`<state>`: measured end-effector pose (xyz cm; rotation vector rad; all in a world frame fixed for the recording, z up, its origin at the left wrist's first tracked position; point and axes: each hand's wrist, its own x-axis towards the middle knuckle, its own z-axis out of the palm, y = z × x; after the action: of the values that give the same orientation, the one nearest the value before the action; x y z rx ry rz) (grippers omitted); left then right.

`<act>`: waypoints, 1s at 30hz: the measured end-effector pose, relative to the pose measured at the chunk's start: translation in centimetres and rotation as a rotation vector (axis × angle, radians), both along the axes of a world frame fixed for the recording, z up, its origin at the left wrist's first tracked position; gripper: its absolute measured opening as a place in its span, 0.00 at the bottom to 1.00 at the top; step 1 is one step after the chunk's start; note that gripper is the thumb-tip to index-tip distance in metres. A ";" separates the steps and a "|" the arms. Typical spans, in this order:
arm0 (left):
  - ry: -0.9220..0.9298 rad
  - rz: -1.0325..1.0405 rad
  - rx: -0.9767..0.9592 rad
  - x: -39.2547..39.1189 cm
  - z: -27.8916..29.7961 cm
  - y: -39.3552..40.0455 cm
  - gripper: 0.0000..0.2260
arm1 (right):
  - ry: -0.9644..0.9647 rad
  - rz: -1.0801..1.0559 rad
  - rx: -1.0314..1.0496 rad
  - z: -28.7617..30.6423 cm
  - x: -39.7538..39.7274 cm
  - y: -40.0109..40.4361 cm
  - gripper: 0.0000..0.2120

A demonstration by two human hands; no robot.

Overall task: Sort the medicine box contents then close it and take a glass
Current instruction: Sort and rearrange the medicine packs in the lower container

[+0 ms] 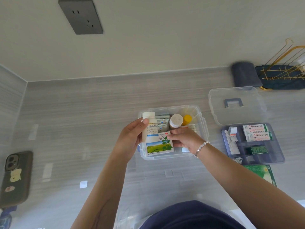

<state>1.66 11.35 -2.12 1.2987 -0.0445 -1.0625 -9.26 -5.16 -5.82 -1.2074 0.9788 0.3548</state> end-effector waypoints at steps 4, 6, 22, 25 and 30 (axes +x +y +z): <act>-0.162 0.130 0.111 -1.2 0.1 -0.4 0.08 | -0.004 0.026 -0.049 0.1 0.0 0.2 0.14; -0.234 0.158 0.129 -1.9 0.2 -0.4 0.07 | 0.004 0.029 -0.065 0.0 0.1 0.3 0.14; -0.062 -0.182 -0.023 -7.7 1.9 -4.2 0.10 | -0.304 -0.116 0.034 4.5 -6.8 -2.0 0.20; -0.120 -0.257 -0.055 -10.4 2.4 -6.5 0.11 | -0.360 -0.121 -0.057 5.4 -10.5 -3.2 0.24; -0.145 -0.360 -0.054 -15.7 2.5 -10.7 0.10 | -0.366 -0.174 -0.152 5.9 -16.9 -5.9 0.20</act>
<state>-14.01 0.63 0.35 1.3463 -0.4269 -1.2585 -26.18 -11.08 0.09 -1.2584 0.7926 -0.0801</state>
